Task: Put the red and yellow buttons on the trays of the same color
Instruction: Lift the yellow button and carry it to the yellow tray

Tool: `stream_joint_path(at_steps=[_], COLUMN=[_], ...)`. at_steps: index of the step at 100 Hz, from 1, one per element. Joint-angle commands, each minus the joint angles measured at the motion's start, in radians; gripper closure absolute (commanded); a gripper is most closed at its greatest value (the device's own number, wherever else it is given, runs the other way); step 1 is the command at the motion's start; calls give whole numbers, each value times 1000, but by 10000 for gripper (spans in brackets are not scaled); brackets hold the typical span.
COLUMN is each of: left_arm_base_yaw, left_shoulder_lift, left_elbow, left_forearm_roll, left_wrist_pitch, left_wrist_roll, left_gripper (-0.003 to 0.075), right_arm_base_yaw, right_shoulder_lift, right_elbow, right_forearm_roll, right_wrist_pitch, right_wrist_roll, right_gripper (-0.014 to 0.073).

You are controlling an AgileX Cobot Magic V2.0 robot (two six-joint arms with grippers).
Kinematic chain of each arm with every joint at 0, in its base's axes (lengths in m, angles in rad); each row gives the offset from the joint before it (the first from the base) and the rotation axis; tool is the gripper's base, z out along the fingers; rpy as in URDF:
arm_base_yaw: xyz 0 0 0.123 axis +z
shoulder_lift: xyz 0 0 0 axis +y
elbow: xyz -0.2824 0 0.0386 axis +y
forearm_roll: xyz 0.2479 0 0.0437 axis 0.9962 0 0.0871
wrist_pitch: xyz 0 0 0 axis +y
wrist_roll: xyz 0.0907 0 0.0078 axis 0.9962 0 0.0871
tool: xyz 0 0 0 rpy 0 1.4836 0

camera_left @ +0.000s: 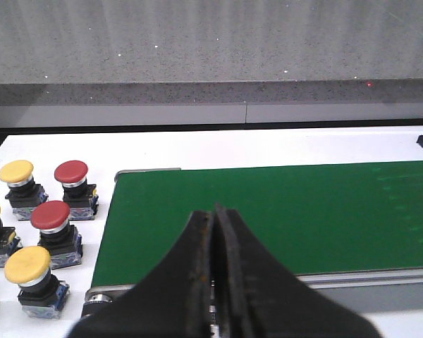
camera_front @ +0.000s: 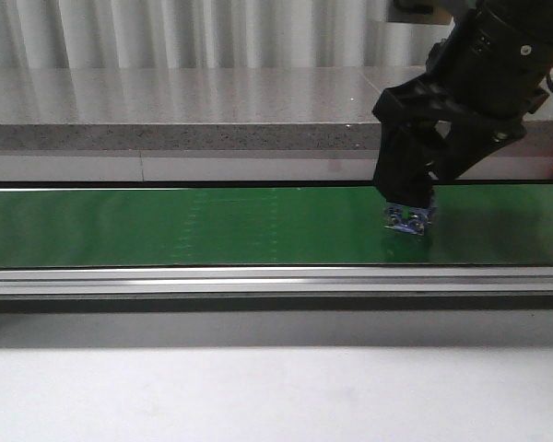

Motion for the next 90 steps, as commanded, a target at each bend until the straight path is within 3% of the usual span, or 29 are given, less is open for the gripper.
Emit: stream_joint_path(at_steps=[1, 13, 20, 38, 54, 90], left_arm_base_yaw=[-9, -9, -9, -9, -9, -9], left_shoulder_lift=[7, 7, 7, 7, 7, 7], left_elbow=[-27, -27, -27, -27, -27, -27], left_forearm_roll=[-2, -2, -2, -2, -2, -2], left_wrist_pitch=[-72, -72, -72, -72, -72, -72], left_wrist_roll=[-8, -8, -8, -8, -8, -8], left_gripper=[741, 741, 741, 741, 741, 741], right_arm_base_yaw=[1, 0, -1, -20, -108, -502], right_shoulder_lift=[-38, -38, -39, -80, -172, -286], right_elbow=[-33, -33, -33, -33, -32, -10], right_forearm_roll=[19, 18, 13, -63, -150, -193], right_wrist_pitch=[-50, -44, -35, 17, 51, 110], right_wrist_roll=[-13, -13, -13, 12, 182, 384], right_gripper=[228, 396, 446, 451, 451, 451])
